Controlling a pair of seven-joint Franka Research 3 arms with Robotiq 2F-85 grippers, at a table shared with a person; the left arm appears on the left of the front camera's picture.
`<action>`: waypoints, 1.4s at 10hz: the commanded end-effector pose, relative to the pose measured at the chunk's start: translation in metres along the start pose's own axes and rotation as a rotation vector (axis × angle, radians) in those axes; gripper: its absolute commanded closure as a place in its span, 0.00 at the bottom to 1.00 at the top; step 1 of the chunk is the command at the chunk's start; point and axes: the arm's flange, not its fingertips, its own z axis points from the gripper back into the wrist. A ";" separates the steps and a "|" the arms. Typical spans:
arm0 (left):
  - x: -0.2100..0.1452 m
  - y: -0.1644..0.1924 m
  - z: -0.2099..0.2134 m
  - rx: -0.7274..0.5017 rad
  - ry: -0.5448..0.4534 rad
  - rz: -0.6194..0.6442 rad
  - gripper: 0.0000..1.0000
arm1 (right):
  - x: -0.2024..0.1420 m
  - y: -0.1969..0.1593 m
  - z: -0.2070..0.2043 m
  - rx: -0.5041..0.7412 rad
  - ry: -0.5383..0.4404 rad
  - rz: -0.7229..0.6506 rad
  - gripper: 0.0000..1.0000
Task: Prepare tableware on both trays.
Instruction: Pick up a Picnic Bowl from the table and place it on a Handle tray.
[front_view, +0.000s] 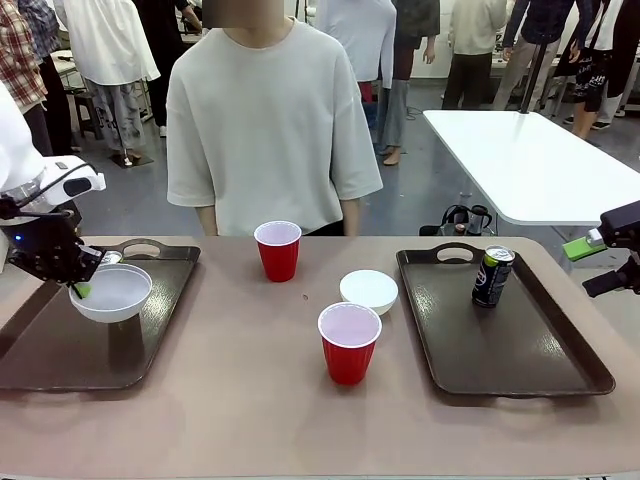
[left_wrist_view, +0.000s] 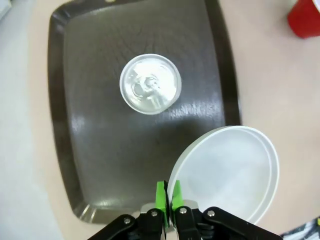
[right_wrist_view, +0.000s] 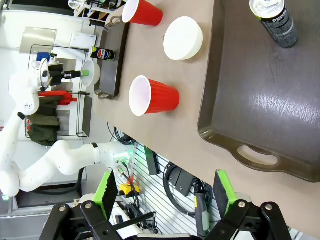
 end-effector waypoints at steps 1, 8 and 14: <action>-0.087 0.021 -0.064 0.037 0.004 0.046 0.96 | 0.002 -0.001 0.000 0.024 -0.008 0.021 0.00; -0.097 0.027 -0.094 0.029 0.129 0.100 0.76 | 0.002 -0.001 0.000 0.024 -0.008 0.021 0.00; -0.105 -0.008 0.006 -0.006 0.140 -0.031 0.33 | 0.002 -0.001 0.000 0.024 -0.008 0.021 0.00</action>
